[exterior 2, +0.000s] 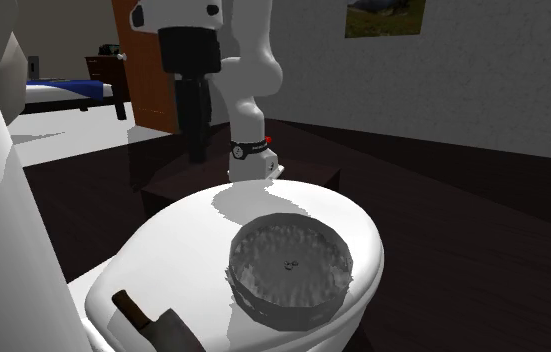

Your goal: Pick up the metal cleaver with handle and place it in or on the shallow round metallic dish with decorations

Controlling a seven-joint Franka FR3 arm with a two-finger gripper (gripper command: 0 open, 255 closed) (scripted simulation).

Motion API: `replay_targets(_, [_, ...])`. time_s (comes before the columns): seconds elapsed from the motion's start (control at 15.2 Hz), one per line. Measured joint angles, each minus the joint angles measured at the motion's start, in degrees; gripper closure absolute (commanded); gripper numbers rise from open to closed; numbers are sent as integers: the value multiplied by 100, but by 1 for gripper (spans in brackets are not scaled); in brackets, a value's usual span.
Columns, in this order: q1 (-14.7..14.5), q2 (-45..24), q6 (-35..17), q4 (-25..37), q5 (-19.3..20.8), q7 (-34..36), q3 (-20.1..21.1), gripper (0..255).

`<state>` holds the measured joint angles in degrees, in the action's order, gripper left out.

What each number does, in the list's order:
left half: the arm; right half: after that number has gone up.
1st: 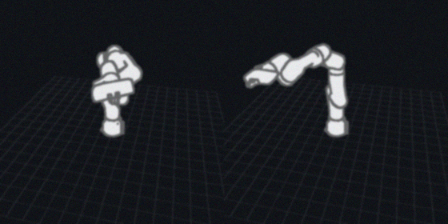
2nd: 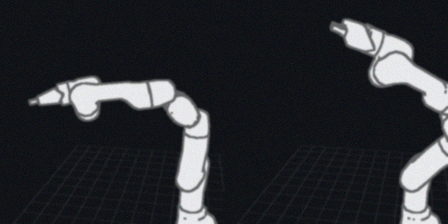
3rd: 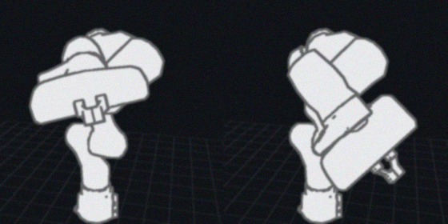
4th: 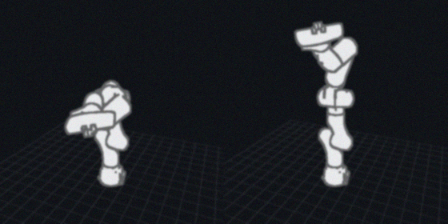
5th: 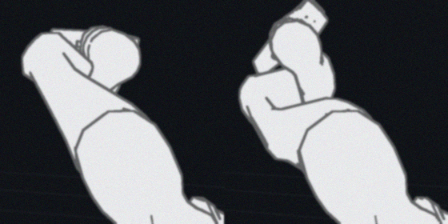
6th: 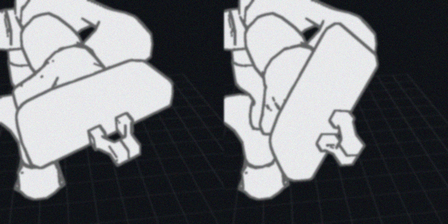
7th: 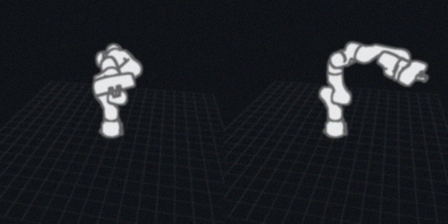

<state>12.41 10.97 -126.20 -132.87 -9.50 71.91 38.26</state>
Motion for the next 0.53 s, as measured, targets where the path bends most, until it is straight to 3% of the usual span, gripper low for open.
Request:
replay_targets(0.26, [201, -1110, -426, 462, 894, 1752, 336, 0])
replay_targets(0.53, [-12, -2334, -549, 1228, 1962, 3472, 133, 0])
